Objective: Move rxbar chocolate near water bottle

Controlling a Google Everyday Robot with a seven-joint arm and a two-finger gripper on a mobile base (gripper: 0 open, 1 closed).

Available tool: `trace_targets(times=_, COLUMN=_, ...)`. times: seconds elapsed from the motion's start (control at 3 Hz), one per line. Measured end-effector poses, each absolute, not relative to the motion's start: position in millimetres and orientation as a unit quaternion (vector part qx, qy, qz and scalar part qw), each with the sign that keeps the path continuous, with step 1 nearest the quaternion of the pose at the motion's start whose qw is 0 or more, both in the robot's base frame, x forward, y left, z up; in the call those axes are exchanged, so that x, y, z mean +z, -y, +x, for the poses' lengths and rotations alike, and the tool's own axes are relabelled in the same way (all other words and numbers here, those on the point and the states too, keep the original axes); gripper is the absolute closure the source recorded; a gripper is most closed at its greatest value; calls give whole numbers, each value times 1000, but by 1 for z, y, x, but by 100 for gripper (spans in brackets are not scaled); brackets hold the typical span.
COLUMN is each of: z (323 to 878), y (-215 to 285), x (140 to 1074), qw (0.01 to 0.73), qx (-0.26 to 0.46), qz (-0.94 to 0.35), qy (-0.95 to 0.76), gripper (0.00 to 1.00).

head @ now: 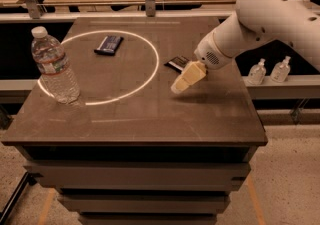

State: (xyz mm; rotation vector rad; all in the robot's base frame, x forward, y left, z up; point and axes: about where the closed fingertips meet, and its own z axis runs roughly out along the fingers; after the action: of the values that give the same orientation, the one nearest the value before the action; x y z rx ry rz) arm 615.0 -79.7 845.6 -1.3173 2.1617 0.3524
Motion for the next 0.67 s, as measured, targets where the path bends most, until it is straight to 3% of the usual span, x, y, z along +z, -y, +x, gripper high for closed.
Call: trace_targets(times=0.67, z=616, y=80, x=826, qw=274, qx=130, qz=-486, qy=-820, gripper=44)
